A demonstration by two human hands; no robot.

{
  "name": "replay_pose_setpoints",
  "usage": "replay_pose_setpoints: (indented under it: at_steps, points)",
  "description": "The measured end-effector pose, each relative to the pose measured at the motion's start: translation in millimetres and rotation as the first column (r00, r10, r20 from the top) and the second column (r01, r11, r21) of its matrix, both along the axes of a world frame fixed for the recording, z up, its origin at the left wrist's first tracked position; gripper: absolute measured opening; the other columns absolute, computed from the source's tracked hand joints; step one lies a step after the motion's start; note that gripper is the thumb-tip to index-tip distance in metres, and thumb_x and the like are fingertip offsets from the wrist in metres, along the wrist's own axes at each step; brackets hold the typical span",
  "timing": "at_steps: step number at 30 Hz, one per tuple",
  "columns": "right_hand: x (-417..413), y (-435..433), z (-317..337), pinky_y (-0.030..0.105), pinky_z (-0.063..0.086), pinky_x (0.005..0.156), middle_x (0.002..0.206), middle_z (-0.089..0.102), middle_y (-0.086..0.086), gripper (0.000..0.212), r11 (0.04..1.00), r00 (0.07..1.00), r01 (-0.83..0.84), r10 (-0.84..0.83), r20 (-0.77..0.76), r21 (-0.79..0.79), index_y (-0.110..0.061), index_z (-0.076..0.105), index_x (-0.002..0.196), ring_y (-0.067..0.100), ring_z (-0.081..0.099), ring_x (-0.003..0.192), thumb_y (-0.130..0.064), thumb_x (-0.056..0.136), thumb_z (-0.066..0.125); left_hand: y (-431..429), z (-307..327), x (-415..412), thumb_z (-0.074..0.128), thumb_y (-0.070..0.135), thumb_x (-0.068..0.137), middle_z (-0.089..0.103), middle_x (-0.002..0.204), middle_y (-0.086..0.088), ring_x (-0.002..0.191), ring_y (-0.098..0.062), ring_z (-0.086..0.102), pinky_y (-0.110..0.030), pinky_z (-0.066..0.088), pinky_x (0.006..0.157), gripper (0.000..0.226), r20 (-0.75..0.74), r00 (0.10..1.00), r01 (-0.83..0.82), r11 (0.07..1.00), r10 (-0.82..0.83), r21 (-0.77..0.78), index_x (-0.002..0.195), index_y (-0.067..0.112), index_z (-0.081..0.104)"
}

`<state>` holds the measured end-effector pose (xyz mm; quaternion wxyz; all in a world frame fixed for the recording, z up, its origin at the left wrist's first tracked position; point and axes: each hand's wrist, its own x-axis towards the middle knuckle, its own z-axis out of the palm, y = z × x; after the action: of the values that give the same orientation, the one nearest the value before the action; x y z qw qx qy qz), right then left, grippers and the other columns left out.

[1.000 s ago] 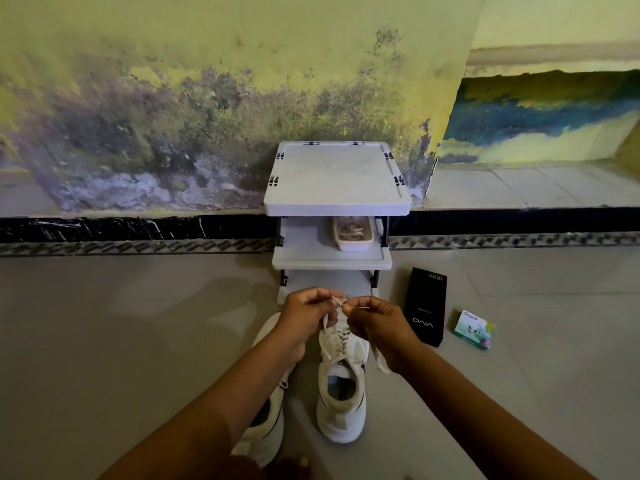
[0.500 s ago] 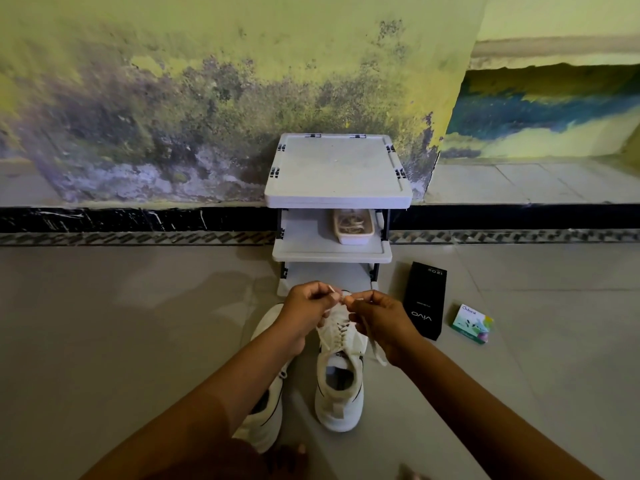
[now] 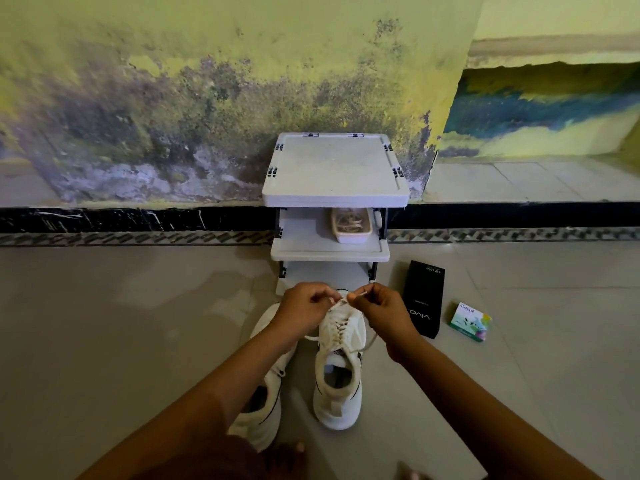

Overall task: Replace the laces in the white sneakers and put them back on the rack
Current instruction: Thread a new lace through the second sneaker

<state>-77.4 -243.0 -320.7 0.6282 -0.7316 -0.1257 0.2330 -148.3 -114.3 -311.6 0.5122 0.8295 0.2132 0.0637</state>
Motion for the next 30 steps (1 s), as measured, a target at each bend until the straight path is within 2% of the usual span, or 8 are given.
replay_pose_setpoints:
  at_steps: [4,8,10,15,18,21,26,30]
  points:
    - [1.6,-0.9,-0.7,0.034,0.051,0.084,0.088,0.066,0.011,0.005,0.999,1.000,0.031,-0.031,0.006,-0.025,-0.008,0.062,0.085,0.026,0.063,0.090,-0.012,0.089,0.063,-5.8,7.2,-1.6,0.048,0.018,0.095,0.068,0.092,-0.011,0.088,-0.023,0.061,-0.034,0.048,0.079,0.026,-0.073,0.994,0.081,0.996,-0.082,-0.022,0.093,0.004,0.070]
    - [1.9,-0.7,3.9,0.019,0.040,0.061,0.082,0.063,0.006,0.010,0.998,0.999,0.037,-0.038,-0.020,-0.046,-0.005,0.062,0.092,0.012,0.055,0.072,-0.014,0.092,0.057,-9.2,12.5,-2.5,0.054,0.011,0.090,0.059,0.071,0.010,0.066,0.002,0.054,-0.011,0.042,0.056,0.016,-0.069,0.990,0.107,0.979,-0.121,-0.175,0.083,0.020,0.066]
    - [2.1,-0.8,5.5,0.018,0.037,0.058,0.078,0.060,0.002,0.010,0.998,0.999,0.022,-0.025,-0.048,-0.058,-0.007,0.061,0.090,0.009,0.051,0.067,-0.015,0.093,0.056,-9.5,7.8,-3.0,0.061,0.007,0.087,0.064,0.075,0.007,0.069,0.001,0.058,-0.010,0.044,0.060,0.013,-0.017,0.994,0.101,0.980,-0.105,-0.170,0.084,0.017,0.068]
    - [1.9,-1.4,5.7,0.022,0.038,0.058,0.078,0.059,0.005,0.014,0.997,0.989,-0.031,0.021,-0.143,-0.069,-0.013,0.060,0.083,0.013,0.045,0.063,-0.019,0.094,0.055,-9.4,-0.5,-0.5,0.069,0.007,0.082,0.070,0.089,-0.005,0.086,-0.016,0.066,-0.020,0.050,0.074,0.010,0.096,0.995,0.000,0.996,0.008,-0.085,0.092,0.007,0.069]
    - [1.8,-0.8,4.8,0.023,0.037,0.058,0.078,0.058,0.005,0.014,0.997,0.983,-0.044,0.032,-0.179,-0.067,-0.012,0.061,0.084,0.012,0.043,0.062,-0.018,0.094,0.054,-10.8,-0.8,-0.3,0.071,0.005,0.079,0.068,0.086,0.003,0.080,-0.002,0.063,-0.007,0.047,0.066,0.019,0.159,0.986,-0.043,0.997,0.052,-0.057,0.093,0.016,0.062]
    - [2.1,-0.9,4.5,0.023,0.038,0.059,0.080,0.058,0.006,0.012,0.998,0.973,-0.037,0.024,-0.232,-0.052,-0.009,0.062,0.088,0.014,0.043,0.064,-0.017,0.094,0.054,-11.6,-0.6,-0.1,0.070,0.003,0.079,0.069,0.084,0.004,0.075,0.001,0.064,-0.006,0.047,0.065,0.028,0.196,0.981,0.017,1.000,-0.013,-0.020,0.098,0.022,0.061]
    - [3.4,-1.3,5.0,0.023,0.038,0.058,0.083,0.056,0.007,0.011,0.998,0.965,-0.029,0.011,-0.263,-0.064,-0.011,0.059,0.087,0.015,0.043,0.066,-0.013,0.094,0.051,-11.4,-3.2,2.1,0.068,0.002,0.081,0.069,0.085,0.006,0.080,0.002,0.062,-0.006,0.047,0.071,0.025,0.236,0.968,0.047,0.989,-0.080,0.143,0.085,0.026,0.067]
    - [3.9,-1.6,5.6,0.024,0.041,0.064,0.083,0.056,0.005,0.011,0.997,0.962,-0.066,0.057,-0.266,-0.026,-0.014,0.057,0.088,0.015,0.049,0.072,-0.018,0.096,0.050,-9.2,-3.0,2.5,0.067,0.011,0.084,0.067,0.081,0.007,0.073,0.004,0.060,-0.008,0.046,0.067,0.007,0.268,0.963,-0.009,0.998,-0.007,0.058,0.084,0.018,0.068]
